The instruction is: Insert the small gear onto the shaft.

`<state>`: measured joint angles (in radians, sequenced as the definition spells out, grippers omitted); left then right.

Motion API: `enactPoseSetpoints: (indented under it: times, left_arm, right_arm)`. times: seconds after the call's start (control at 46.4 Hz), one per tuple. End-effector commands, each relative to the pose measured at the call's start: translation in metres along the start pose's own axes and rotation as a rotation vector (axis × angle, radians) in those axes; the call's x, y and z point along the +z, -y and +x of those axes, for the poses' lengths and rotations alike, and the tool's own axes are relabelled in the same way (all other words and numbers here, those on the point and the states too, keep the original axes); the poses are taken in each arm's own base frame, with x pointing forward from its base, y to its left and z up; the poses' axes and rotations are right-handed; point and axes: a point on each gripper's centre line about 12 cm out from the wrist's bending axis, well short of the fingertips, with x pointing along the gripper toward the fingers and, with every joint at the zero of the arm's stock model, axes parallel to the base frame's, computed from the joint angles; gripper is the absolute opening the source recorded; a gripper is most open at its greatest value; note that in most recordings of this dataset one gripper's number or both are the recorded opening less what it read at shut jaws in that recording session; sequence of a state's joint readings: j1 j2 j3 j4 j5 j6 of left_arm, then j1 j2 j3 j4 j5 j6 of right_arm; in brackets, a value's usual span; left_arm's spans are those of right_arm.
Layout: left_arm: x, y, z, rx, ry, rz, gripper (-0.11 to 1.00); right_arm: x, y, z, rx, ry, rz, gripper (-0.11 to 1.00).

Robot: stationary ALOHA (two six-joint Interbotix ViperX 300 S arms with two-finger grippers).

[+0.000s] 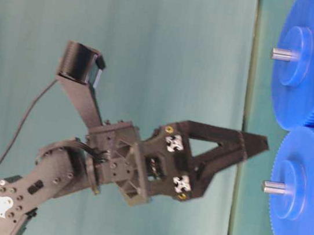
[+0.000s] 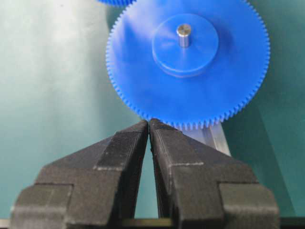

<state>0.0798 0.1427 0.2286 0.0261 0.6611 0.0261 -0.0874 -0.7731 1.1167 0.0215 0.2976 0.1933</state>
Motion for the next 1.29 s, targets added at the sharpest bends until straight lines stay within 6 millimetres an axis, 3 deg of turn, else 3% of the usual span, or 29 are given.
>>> enactPoseSetpoints:
  times: [0.0, 0.237, 0.603, 0.732, 1.012, 1.271]
  left_arm:
    - [0.013, -0.001, -0.017, 0.003, 0.052, 0.002, 0.82]
    - [0.021, -0.001, -0.043, 0.006, 0.115, 0.002, 0.82]
    - [0.027, -0.003, -0.128, 0.014, 0.296, -0.001, 0.82]
    - [0.015, -0.003, -0.146, 0.015, 0.32, 0.0, 0.82]
    - [-0.032, 0.008, -0.171, -0.003, 0.337, 0.014, 0.82]
    - [-0.076, 0.015, -0.194, -0.025, 0.546, -0.004, 0.82]
  right_arm:
    - [0.004, 0.0, -0.001, 0.002, 0.018, 0.011, 0.22]
    - [0.004, 0.0, -0.002, 0.002, 0.018, 0.011, 0.22]
    - [0.003, 0.0, -0.007, 0.006, 0.035, 0.011, 0.22]
    - [0.003, 0.001, -0.011, 0.007, 0.052, 0.012, 0.22]
    - [0.0, 0.001, -0.021, 0.011, 0.07, 0.013, 0.22]
    - [0.0, 0.002, -0.032, 0.013, 0.104, 0.012, 0.22]
